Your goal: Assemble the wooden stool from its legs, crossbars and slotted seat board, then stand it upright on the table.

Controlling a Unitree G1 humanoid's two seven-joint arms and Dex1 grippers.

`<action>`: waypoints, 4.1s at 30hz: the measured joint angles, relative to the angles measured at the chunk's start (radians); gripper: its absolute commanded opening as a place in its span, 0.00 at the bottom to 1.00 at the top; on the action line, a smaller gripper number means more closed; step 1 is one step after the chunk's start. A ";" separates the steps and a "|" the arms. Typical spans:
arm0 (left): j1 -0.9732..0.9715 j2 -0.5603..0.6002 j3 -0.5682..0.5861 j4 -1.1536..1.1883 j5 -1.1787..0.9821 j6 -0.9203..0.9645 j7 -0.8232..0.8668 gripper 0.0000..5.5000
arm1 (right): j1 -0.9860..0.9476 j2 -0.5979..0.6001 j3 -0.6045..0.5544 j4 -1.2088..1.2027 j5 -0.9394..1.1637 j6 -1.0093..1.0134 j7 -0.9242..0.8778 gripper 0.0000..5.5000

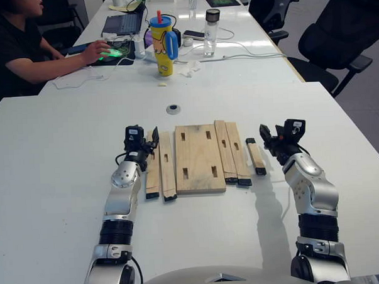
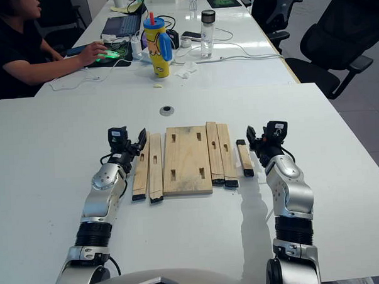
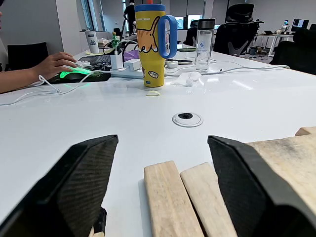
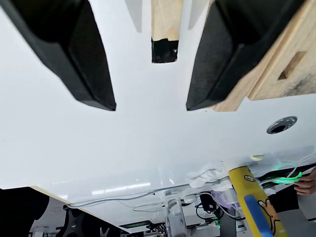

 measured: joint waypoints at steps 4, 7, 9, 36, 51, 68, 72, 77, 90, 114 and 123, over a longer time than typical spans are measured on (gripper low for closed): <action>0.000 -0.001 -0.001 0.002 0.000 -0.005 0.001 0.62 | 0.001 -0.001 0.017 0.001 -0.002 0.000 0.003 0.48; 0.000 -0.001 -0.001 0.005 0.000 -0.005 0.001 0.62 | 0.002 -0.001 0.029 0.001 -0.003 0.000 0.006 0.48; 0.000 -0.001 -0.001 0.005 0.000 -0.006 0.002 0.62 | 0.002 -0.007 0.034 0.003 -0.004 0.002 0.006 0.48; -0.002 -0.003 -0.006 0.019 0.000 -0.014 0.001 0.62 | 0.046 -0.054 0.143 0.079 -0.082 0.137 0.037 0.48; -0.002 -0.010 -0.006 0.028 0.001 -0.020 0.003 0.62 | 0.029 -0.081 0.165 0.083 -0.102 0.196 0.043 0.45; -0.108 -0.030 0.019 0.041 -0.082 0.010 -0.042 0.62 | -0.035 -0.043 0.105 0.207 -0.112 -0.026 0.024 0.24; -0.139 -0.042 0.023 -0.080 -0.250 0.147 -0.150 0.62 | -0.082 -0.036 0.128 0.109 -0.110 -0.199 0.079 0.24; -0.181 -0.080 0.101 -0.205 -0.585 0.395 -0.228 0.62 | -0.068 -0.032 0.226 0.042 -0.118 -0.311 0.192 0.24; -0.218 -0.065 0.172 -0.212 -0.909 0.691 -0.220 0.62 | -0.004 -0.043 0.338 -0.032 -0.149 -0.560 0.326 0.24; -0.191 -0.060 0.120 -0.211 -0.882 0.692 -0.263 0.20 | 0.027 -0.044 0.380 -0.107 -0.079 -0.514 0.414 0.24; -0.190 -0.059 0.124 -0.218 -0.878 0.681 -0.261 0.08 | 0.028 -0.045 0.381 -0.107 -0.079 -0.500 0.412 0.36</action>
